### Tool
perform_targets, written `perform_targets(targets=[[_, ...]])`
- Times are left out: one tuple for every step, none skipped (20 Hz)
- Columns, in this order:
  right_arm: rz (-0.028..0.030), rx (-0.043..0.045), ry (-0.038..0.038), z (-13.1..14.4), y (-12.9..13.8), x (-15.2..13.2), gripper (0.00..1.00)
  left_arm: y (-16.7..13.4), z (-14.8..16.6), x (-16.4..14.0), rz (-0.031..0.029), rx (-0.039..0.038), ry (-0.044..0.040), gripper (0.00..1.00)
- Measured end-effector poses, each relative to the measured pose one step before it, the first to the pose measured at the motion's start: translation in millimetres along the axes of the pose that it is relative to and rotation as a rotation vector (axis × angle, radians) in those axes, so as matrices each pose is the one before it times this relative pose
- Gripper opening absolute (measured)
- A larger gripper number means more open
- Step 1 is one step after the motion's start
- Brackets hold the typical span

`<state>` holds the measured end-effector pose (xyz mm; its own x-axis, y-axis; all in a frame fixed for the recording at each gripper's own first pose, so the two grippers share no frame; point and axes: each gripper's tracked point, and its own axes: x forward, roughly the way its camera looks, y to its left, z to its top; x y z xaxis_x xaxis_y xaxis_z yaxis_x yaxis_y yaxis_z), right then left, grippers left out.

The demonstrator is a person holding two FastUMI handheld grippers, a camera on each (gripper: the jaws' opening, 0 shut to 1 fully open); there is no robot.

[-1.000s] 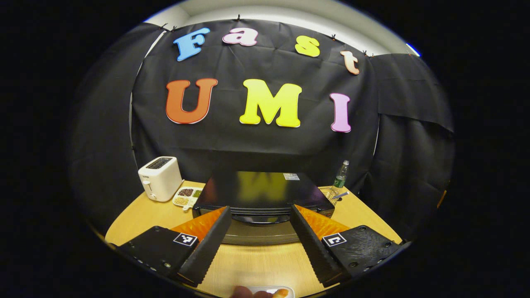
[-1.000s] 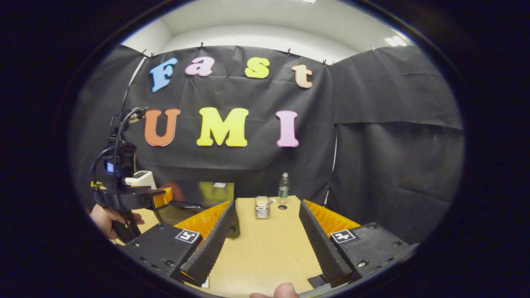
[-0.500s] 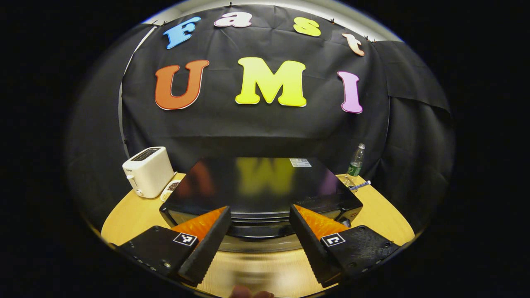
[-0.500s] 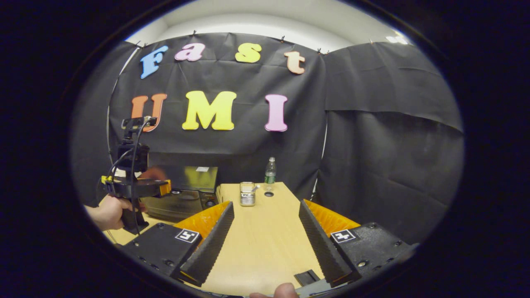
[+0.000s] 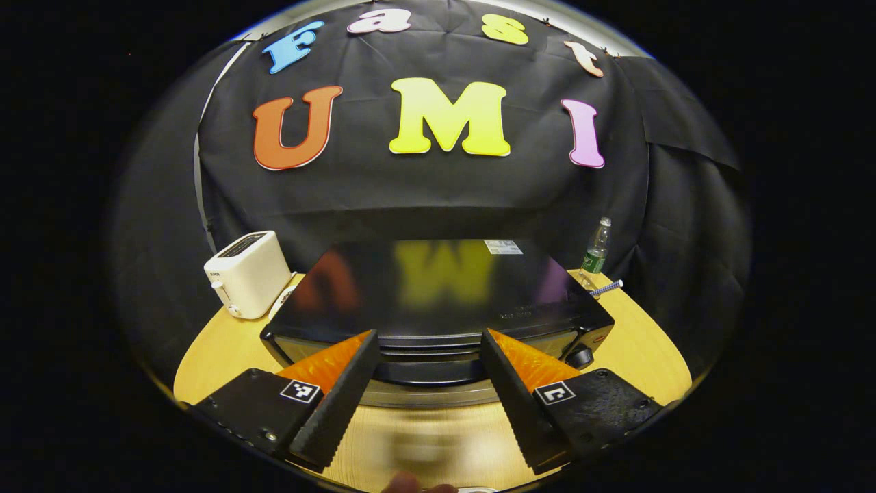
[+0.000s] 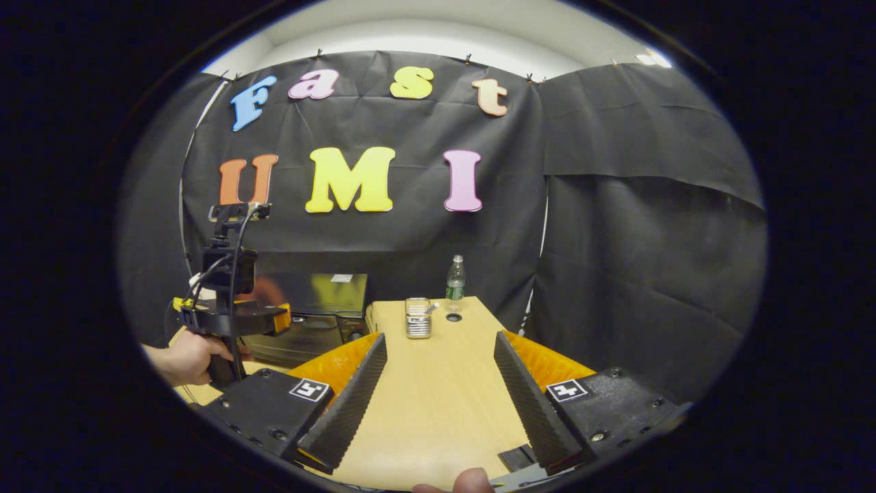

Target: Open the electric oven with the left hand, put the food in, and close the electric oven.

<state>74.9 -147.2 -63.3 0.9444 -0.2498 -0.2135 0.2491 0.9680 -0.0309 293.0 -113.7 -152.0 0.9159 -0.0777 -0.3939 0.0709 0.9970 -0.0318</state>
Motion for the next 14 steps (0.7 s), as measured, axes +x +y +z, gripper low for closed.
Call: perform_targets(targets=[[0.00269, -0.00693, -0.00147, -0.87, 0.64, -1.48, 0.99, 0.55, -2.73, -3.63, -0.00224, 0.00218, 0.00004, 0.98], [0.00056, -0.00497, -0.00223, -0.77, -0.48, -2.12, 0.99, -1.37, -2.13, -3.93, -0.00116, 0.00345, 0.00259, 0.98], [0.00006, 0.00055, -0.00058, 0.45, -0.37, -2.21, 0.99, -0.35, -2.94, -3.91, 0.00102, 0.00125, 0.00107, 0.99], [0.00075, 0.00538, 0.00127, -1.16, -0.03, -2.57, 1.00, -0.38, -3.16, -4.41, 0.00158, -0.00338, 0.00648, 0.99], [0.00194, 0.00640, 0.00221, -0.29, 0.57, -2.26, 1.00, -0.40, -5.09, -5.85, 0.00078, -0.00277, 0.00838, 0.98], [0.00126, 0.00553, 0.00016, -0.72, 0.44, -2.27, 0.99, -0.07, -5.24, -6.60, -0.00122, -0.00588, 0.01050, 0.99], [0.00150, 0.00339, -0.00121, -0.66, 0.04, -2.85, 0.99, -1.67, -5.03, -6.18, -0.00301, -0.01082, 0.00888, 0.98], [0.00250, 0.00114, -0.00186, -1.20, -0.02, -2.10, 0.99, -0.97, -6.57, -6.48, -0.00567, -0.00543, 0.01090, 0.98], [0.00306, -0.00084, -0.00109, -0.19, 1.21, -2.89, 0.99, -1.91, -6.50, -6.14, -0.00494, 0.00067, 0.01041, 0.98], [0.00346, -0.00110, -0.00233, -0.05, 0.58, -2.36, 0.99, 0.35, -7.44, -5.00, -0.00282, -0.00065, 0.01543, 0.98], [0.00448, -0.00071, -0.00297, 0.20, 1.35, -3.57, 0.99, -1.00, -8.60, -5.71, -0.00068, -0.00218, 0.01491, 0.98], [0.00251, -0.00254, -0.00287, 0.02, 0.32, -3.27, 0.99, -0.35, -8.49, -3.55, 0.00043, -0.00084, 0.01870, 0.98], [0.00297, -0.00314, -0.00082, -1.74, -0.41, -2.33, 0.99, 0.69, -7.00, -3.38, -0.00039, -0.00082, 0.01609, 0.98], [0.00249, -0.00155, -0.00027, -2.12, -0.52, -2.36, 0.99, -0.85, -8.13, -3.59, -0.00121, -0.00375, 0.02037, 0.98]])
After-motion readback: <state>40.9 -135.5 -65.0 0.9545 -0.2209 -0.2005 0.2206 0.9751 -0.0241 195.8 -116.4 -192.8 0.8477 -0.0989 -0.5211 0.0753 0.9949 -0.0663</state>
